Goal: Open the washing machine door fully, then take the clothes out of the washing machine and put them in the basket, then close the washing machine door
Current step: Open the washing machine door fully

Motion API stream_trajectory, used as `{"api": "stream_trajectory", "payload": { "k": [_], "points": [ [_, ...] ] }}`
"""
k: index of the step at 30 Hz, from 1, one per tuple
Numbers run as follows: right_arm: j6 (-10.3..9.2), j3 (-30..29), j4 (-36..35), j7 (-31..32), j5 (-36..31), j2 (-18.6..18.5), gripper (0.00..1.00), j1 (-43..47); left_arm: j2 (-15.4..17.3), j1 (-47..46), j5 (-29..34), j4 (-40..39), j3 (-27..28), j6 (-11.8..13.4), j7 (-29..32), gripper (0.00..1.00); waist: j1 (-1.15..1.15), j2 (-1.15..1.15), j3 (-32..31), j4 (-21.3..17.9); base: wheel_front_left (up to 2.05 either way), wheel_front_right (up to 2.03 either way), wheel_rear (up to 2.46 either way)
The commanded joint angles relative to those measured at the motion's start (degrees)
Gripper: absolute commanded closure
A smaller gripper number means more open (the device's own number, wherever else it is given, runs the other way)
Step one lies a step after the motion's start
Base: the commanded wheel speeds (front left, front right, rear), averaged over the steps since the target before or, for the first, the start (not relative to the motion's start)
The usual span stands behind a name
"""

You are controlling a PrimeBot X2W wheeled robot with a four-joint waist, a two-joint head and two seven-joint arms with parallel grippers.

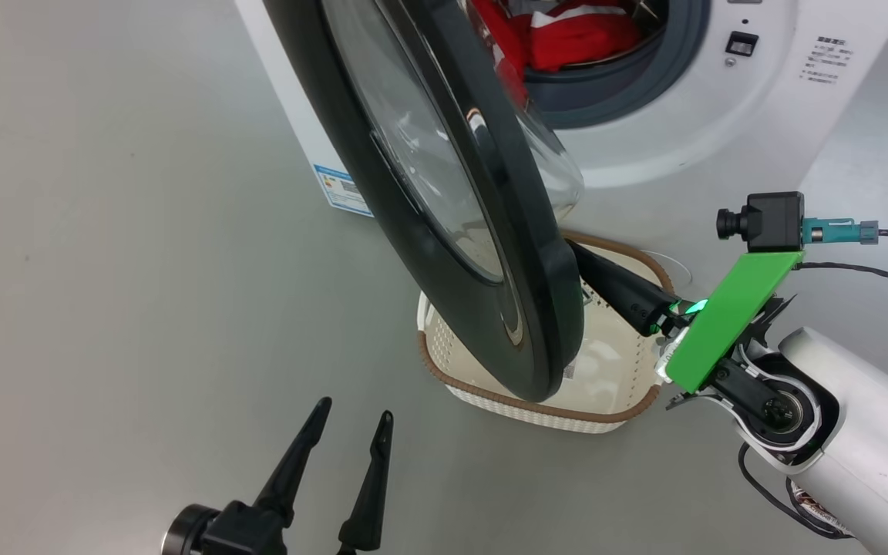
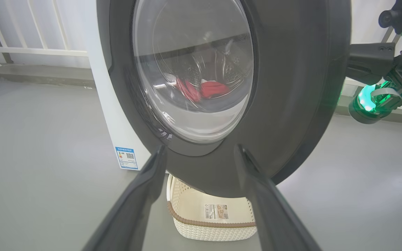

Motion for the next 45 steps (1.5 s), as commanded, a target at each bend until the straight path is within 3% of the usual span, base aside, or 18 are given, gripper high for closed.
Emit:
{"api": "stream_trajectory", "payload": {
  "k": [1,14,33,45],
  "points": [
    [0.44,0.68,-1.96,0.61,-0.29,0.83,1.00,0.78,0.30,-0.89,-0.62,-1.64,1.77,0.49,-0.69,0.00,0.00,0.00,-0.40,1.04,0.00,0.00,0.00],
    [0.44,1.38,-2.51,2.75,-0.85,2.82,1.00,2.02,0.30,0.62,-1.03,-1.61,1.51,1.15,-0.69,0.00,0.00,0.00,-2.26,5.67,0.00,0.00,0.00],
    [0.44,4.16,-0.74,6.56,-1.82,8.83,1.00,-0.94,0.30,2.21,-2.48,-3.55,3.19,4.14,-0.69,0.00,0.00,0.00,-1.16,6.96,0.00,0.00,0.00],
    [0.44,4.86,-0.30,6.38,-2.15,10.07,1.00,-1.28,0.30,2.62,-2.41,-3.63,3.53,4.41,-0.69,0.00,0.00,0.00,-1.53,6.93,0.00,0.00,0.00]
  ]
}}
